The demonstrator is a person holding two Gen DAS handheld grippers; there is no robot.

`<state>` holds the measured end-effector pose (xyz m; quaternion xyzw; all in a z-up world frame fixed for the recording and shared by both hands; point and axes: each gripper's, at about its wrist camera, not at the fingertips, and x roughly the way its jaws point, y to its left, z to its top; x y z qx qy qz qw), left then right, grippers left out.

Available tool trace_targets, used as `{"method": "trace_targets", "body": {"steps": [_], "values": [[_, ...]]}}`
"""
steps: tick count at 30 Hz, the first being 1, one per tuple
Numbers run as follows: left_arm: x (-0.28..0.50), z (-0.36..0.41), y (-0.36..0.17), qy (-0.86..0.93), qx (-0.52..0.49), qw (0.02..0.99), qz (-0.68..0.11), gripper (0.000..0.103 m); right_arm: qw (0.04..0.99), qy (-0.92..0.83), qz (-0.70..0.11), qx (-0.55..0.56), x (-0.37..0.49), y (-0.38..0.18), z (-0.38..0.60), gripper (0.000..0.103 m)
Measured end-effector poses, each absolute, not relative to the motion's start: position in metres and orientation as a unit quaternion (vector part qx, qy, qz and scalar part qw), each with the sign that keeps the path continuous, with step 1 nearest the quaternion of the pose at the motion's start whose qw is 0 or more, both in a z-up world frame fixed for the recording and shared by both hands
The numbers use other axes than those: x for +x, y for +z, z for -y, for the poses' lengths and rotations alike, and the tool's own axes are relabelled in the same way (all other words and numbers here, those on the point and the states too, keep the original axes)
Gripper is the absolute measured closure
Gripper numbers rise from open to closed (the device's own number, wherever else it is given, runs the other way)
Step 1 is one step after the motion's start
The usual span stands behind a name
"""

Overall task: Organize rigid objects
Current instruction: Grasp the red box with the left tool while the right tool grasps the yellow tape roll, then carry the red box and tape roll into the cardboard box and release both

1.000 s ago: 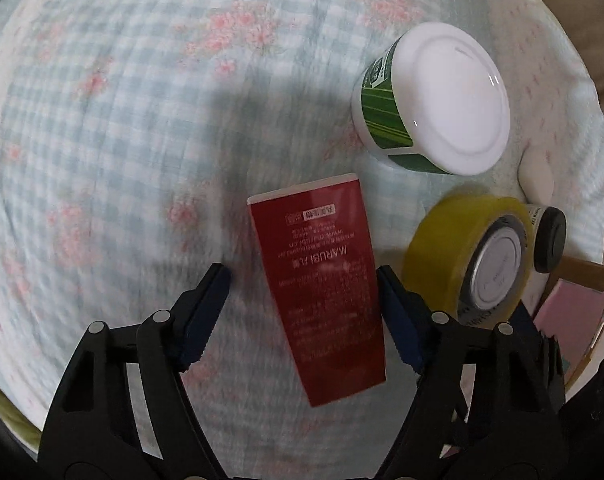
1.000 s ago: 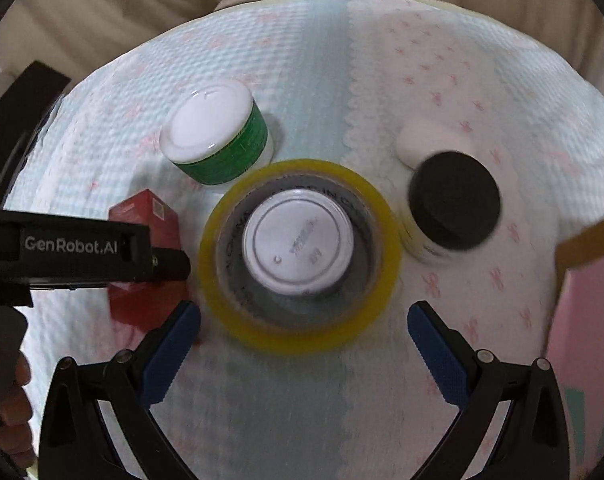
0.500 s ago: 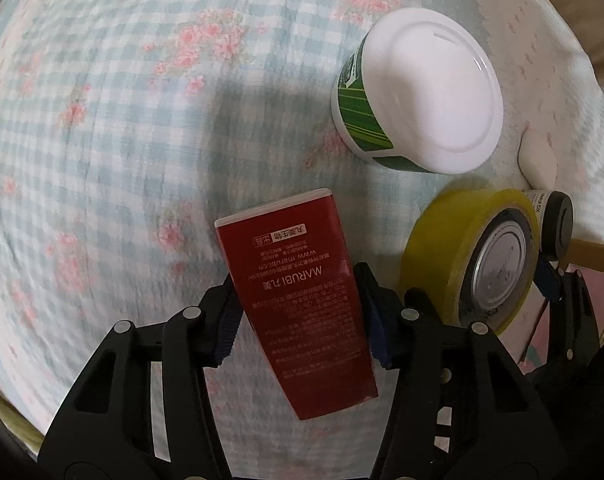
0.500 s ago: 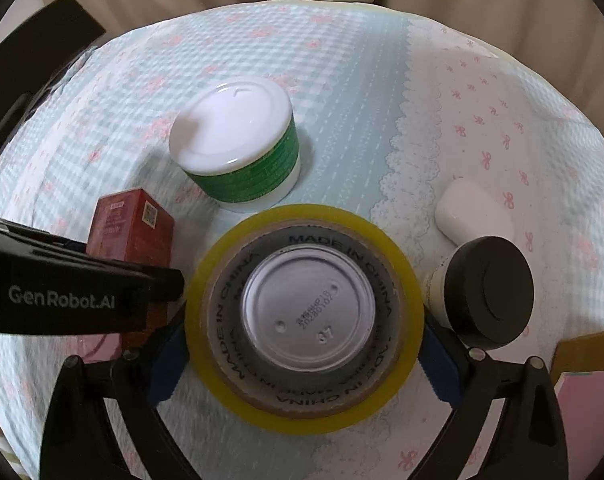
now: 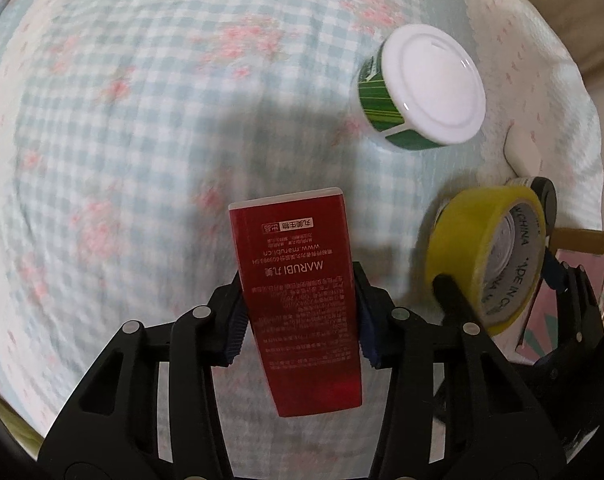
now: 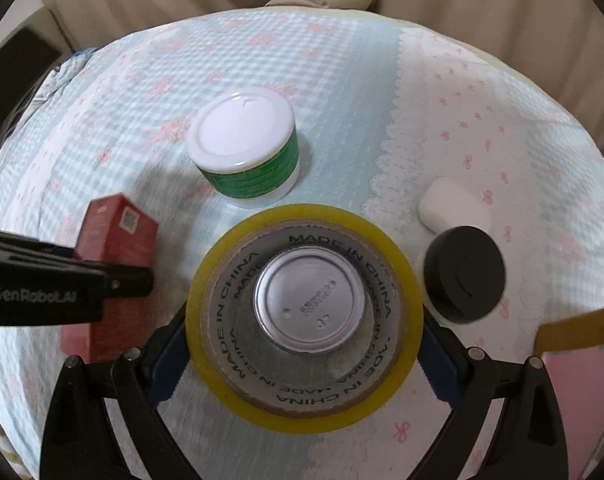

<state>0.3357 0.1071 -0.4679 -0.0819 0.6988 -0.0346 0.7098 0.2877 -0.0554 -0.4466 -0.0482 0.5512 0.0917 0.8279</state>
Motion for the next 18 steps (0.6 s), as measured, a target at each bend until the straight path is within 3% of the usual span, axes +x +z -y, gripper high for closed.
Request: {"method": "trace_targets", "body": {"steps": [9, 18], "values": [[0.302, -0.139, -0.419, -0.047, -0.085, 0.741, -0.665, 0.062, 0.846, 0.068, -0.528, -0.026, 0.272, -0.406, 0.065, 0.007], [0.267, -0.118, -0.325, -0.092, -0.071, 0.778, -0.617, 0.062, 0.862, 0.031, -0.506, 0.029, 0.220, -0.308, 0.085, 0.006]]}}
